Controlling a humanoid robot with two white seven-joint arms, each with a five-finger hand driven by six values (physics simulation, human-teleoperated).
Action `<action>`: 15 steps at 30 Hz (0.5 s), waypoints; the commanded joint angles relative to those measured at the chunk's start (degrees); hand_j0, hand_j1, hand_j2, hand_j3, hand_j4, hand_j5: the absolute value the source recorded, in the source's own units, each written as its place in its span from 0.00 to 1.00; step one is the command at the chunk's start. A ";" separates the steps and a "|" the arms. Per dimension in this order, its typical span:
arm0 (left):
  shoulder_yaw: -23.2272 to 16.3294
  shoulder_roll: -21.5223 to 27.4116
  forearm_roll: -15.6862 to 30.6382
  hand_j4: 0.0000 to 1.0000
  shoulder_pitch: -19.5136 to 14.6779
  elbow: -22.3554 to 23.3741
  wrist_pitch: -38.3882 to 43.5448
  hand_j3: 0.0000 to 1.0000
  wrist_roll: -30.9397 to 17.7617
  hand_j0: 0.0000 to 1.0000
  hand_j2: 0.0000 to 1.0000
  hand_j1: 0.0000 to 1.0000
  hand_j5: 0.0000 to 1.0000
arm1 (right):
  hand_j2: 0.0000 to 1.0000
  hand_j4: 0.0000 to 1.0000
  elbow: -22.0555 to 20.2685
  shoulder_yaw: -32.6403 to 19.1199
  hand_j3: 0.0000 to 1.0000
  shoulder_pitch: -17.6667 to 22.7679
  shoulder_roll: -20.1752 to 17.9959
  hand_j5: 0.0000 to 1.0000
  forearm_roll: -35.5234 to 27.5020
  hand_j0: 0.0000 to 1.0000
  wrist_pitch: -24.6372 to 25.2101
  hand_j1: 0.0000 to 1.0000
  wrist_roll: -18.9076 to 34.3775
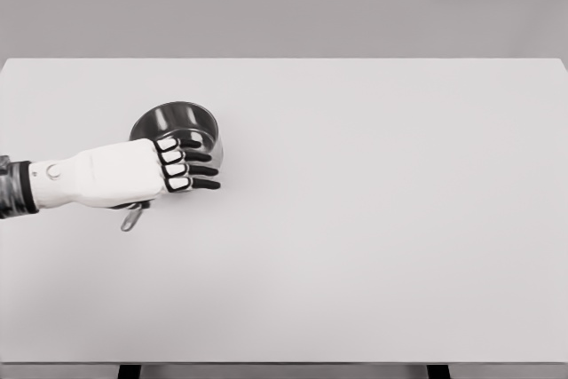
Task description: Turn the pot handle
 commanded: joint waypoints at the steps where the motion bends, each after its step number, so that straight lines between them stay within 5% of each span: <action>1: 0.10 0.82 0.32 1.00 0.00 0.00 -0.04 1.00 -0.06 1.00 1.00 1.00 1.00 | 1.00 1.00 0.00 -0.02 1.00 0.00 -0.01 1.00 0.01 1.00 0.03 1.00 0.01; 15: 1.42 -1.20 1.11 1.00 -0.53 0.00 -0.04 1.00 0.73 1.00 1.00 1.00 1.00 | 1.00 1.00 0.00 0.07 1.00 0.00 -0.01 1.00 0.01 1.00 0.03 1.00 -0.16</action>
